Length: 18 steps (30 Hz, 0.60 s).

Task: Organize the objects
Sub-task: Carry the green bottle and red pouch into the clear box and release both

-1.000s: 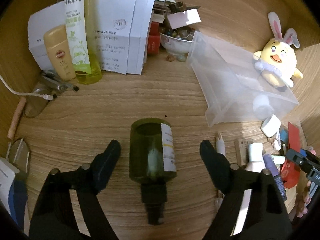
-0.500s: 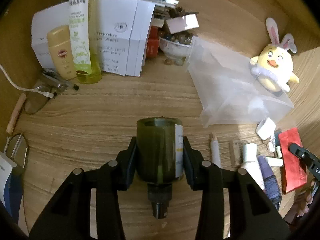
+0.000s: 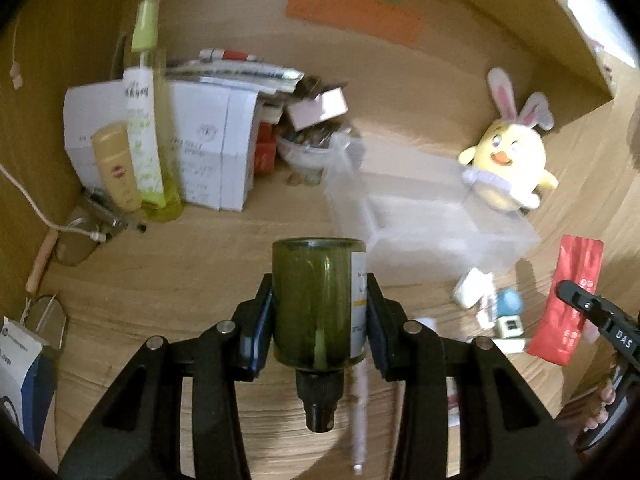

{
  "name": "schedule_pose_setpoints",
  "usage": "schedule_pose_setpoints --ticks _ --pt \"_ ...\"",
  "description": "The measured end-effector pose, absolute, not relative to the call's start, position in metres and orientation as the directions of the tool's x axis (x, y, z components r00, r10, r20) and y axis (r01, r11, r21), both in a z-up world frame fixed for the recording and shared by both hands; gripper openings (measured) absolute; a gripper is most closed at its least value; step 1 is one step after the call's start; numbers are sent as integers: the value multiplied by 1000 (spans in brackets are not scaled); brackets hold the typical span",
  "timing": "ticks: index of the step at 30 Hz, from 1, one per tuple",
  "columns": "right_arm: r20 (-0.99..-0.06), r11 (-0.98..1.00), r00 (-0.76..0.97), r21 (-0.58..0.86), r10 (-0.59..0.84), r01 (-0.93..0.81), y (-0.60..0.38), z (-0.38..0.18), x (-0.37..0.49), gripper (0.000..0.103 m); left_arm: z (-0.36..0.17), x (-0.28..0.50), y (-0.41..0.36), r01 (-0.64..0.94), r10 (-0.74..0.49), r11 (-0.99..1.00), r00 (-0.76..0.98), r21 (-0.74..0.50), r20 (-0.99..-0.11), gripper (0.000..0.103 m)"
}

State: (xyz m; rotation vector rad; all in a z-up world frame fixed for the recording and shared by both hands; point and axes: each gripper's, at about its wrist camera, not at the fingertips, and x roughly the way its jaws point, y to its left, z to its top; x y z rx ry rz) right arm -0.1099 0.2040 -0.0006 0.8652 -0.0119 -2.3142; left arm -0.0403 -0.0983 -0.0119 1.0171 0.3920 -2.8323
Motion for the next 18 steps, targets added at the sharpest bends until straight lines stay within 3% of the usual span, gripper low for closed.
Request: schedule_pose_setpoints --ticks 18 --pt "-423 -766 -656 171 -625 619 200 58 -130 8 31 -56 -61 87 45 -973 -840 -215 -541 41"
